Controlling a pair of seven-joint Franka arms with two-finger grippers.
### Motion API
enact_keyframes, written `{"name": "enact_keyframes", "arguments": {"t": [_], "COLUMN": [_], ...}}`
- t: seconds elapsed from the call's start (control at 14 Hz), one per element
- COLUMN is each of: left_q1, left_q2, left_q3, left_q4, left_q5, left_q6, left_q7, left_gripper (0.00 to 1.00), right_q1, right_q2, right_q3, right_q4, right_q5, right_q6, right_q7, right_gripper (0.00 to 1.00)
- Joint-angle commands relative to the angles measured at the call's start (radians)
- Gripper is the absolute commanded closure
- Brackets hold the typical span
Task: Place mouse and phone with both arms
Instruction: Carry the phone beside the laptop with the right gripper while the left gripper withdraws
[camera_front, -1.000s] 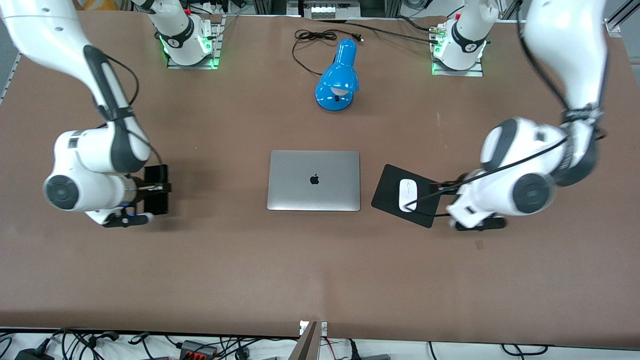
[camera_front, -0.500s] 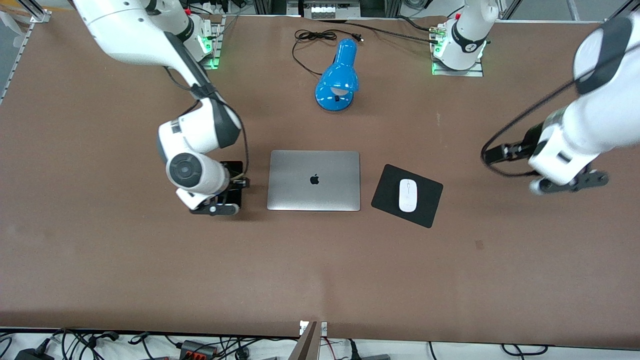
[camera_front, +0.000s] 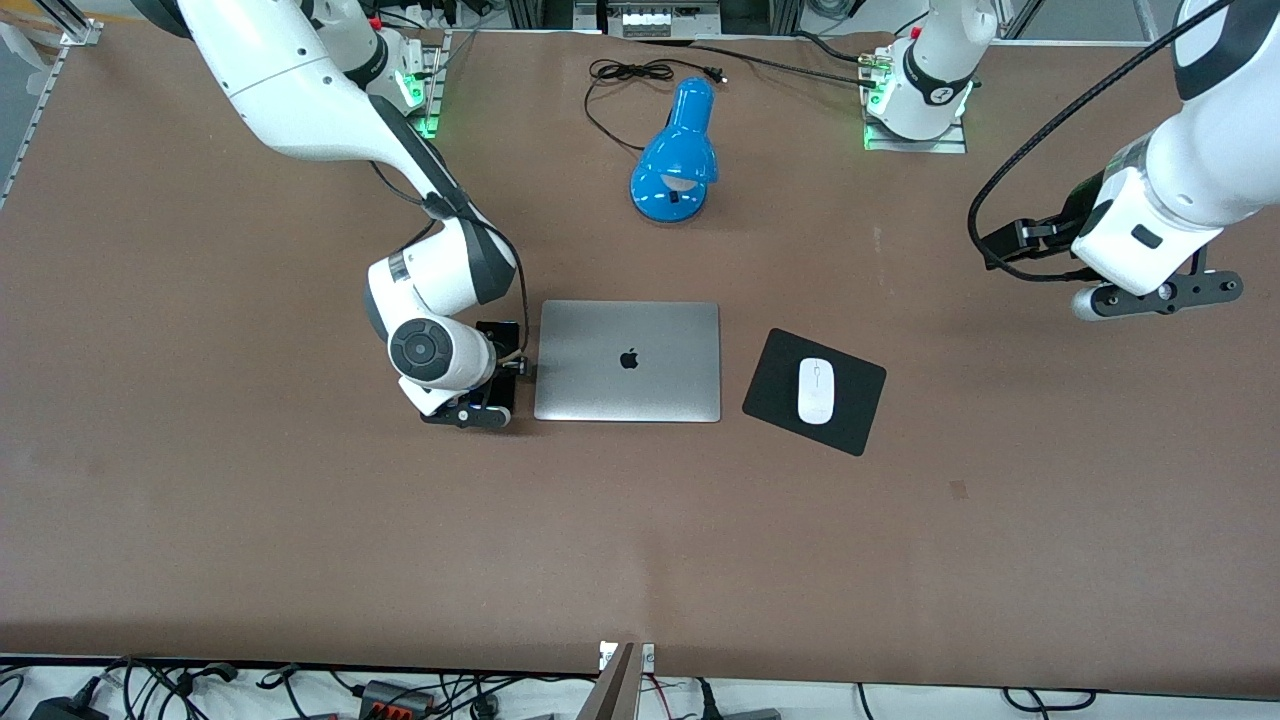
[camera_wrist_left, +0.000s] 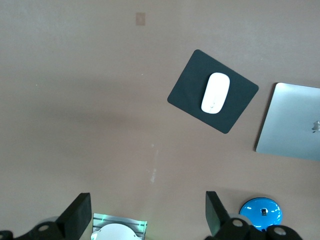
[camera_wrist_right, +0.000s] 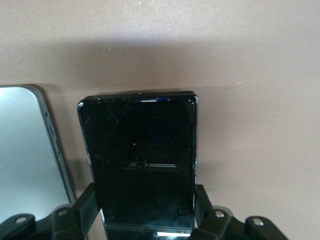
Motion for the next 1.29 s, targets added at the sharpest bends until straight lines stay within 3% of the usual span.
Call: {"name": "enact_keyframes", "arguments": {"t": [0.0, 0.14, 0.29, 0.5, 0.57, 0.71, 1.0, 1.07, 1.14, 1.21], "left_q1": [0.056, 0.059, 0.063, 0.071, 0.054, -0.045, -0.052, -0.053, -0.053, -0.052], "left_q2": [-0.137, -0.193, -0.179, -0.157, -0.157, -0.159, -0.174, -0.176, -0.176, -0.176], "left_q3": [-0.008, -0.008, 0.0, 0.006, 0.021, 0.145, 0.141, 0.141, 0.14, 0.14], "left_q4": [-0.194, -0.282, -0.259, -0.159, -0.161, -0.167, -0.173, -0.171, -0.17, -0.17], "left_q5": [-0.004, -0.004, 0.02, 0.01, 0.004, 0.0, 0.002, 0.005, 0.005, 0.005], "left_q6": [0.11, 0.17, 0.168, 0.063, 0.082, 0.142, 0.122, 0.118, 0.115, 0.115], "left_q7": [0.016, 0.01, 0.016, 0.149, 0.157, 0.148, 0.131, 0.134, 0.134, 0.134], "left_gripper": [0.0, 0.0, 0.0, 0.0, 0.0, 0.0, 0.0, 0.0, 0.0, 0.0], "right_q1": [0.016, 0.018, 0.013, 0.013, 0.015, 0.012, 0.015, 0.013, 0.012, 0.002], "right_q2": [-0.009, -0.009, -0.013, -0.015, -0.018, -0.021, -0.024, -0.024, -0.027, -0.047], "right_q3": [-0.003, -0.003, -0.003, -0.003, -0.005, -0.005, -0.005, -0.005, -0.006, -0.006], "right_q4": [-0.028, -0.029, -0.031, -0.037, -0.039, -0.04, -0.04, -0.04, -0.039, -0.031], "right_q5": [0.025, 0.025, 0.025, 0.022, 0.022, 0.022, 0.022, 0.022, 0.028, 0.028], "right_q6": [0.037, 0.037, 0.018, 0.012, 0.011, -0.009, -0.011, -0.012, -0.012, -0.037], "right_q7": [0.016, -0.001, -0.01, -0.015, -0.034, -0.062, -0.064, -0.049, -0.033, -0.013], "right_gripper": [0.75, 0.75, 0.75, 0.75, 0.75, 0.73, 0.69, 0.53, 0.01, 0.0]}}
